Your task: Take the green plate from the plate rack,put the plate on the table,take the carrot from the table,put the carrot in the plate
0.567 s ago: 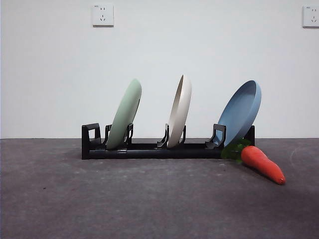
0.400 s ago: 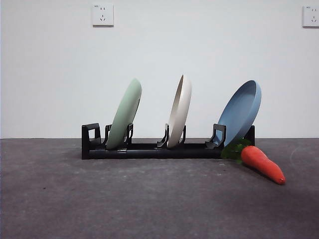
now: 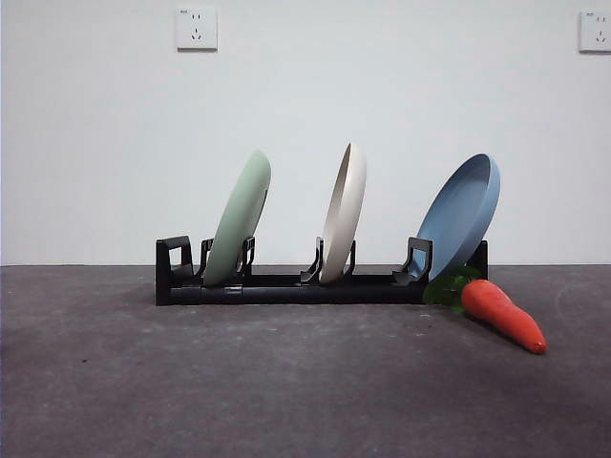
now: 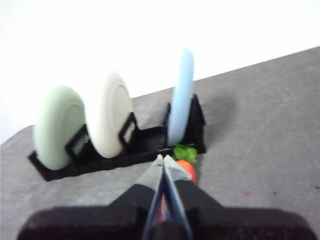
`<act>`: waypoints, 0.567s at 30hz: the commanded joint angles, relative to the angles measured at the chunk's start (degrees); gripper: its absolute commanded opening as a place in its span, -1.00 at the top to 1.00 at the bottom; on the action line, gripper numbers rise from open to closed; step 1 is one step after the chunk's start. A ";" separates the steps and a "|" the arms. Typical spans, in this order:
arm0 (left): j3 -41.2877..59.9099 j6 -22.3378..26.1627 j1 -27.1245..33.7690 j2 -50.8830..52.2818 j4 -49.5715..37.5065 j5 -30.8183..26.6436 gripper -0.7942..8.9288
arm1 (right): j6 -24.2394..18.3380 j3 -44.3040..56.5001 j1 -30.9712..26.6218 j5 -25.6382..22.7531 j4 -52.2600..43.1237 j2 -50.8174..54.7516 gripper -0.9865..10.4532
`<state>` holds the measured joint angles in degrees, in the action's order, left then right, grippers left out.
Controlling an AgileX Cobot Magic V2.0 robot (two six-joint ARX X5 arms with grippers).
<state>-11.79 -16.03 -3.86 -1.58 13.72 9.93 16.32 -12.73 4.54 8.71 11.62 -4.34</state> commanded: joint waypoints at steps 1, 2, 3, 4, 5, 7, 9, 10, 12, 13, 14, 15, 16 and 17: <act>-3.54 -0.46 0.11 -1.46 0.79 2.49 0.85 | 0.66 -4.61 0.09 0.35 3.43 -2.86 0.85; -5.14 -0.44 0.11 -2.27 1.36 3.04 0.85 | 0.20 -6.75 0.09 0.39 5.60 -4.35 0.85; -6.78 -0.37 0.11 -3.21 2.12 4.02 0.85 | -0.92 -9.01 0.09 0.44 7.96 -5.99 0.85; -8.20 -0.28 0.11 -4.09 2.91 4.98 0.85 | -2.21 -10.99 0.09 0.55 10.19 -7.39 0.85; -10.16 -0.13 0.11 -5.38 4.11 6.03 0.85 | -4.15 -13.62 0.09 1.03 13.14 -9.31 0.85; -13.05 0.87 0.11 -7.45 6.08 7.89 0.85 | -7.17 -17.53 0.09 2.45 17.40 -12.35 0.85; -16.57 2.67 0.11 -10.08 8.87 9.99 0.85 | -10.64 -21.97 0.11 4.11 22.36 -15.87 0.85; -18.05 3.32 0.11 -11.21 10.21 10.99 0.85 | -12.22 -23.87 0.09 4.98 24.50 -17.38 0.85; -21.49 5.18 0.11 -13.90 13.55 13.99 0.85 | -16.11 -28.04 0.15 5.53 29.44 -20.79 0.85; -22.97 6.10 0.11 -15.04 15.10 15.02 0.85 | -17.97 -29.68 0.15 6.64 31.34 -22.18 0.85; -24.61 7.37 0.11 -16.33 16.87 16.15 0.85 | -19.96 -31.45 0.15 8.48 33.40 -23.76 0.85; -26.23 8.70 0.11 -17.53 18.64 17.40 0.85 | -21.59 -33.09 0.15 10.71 35.36 -25.18 0.85; -27.58 9.88 0.11 -18.53 20.13 18.40 0.85 | -22.67 -34.38 0.15 12.46 36.79 -26.29 0.85; -29.16 11.26 0.11 -19.69 21.84 19.69 0.85 | -23.69 -35.71 0.15 14.14 38.36 -27.47 0.85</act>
<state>-40.03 -8.58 -3.86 -20.78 34.83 28.58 -3.27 -47.83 4.54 21.63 49.41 -31.38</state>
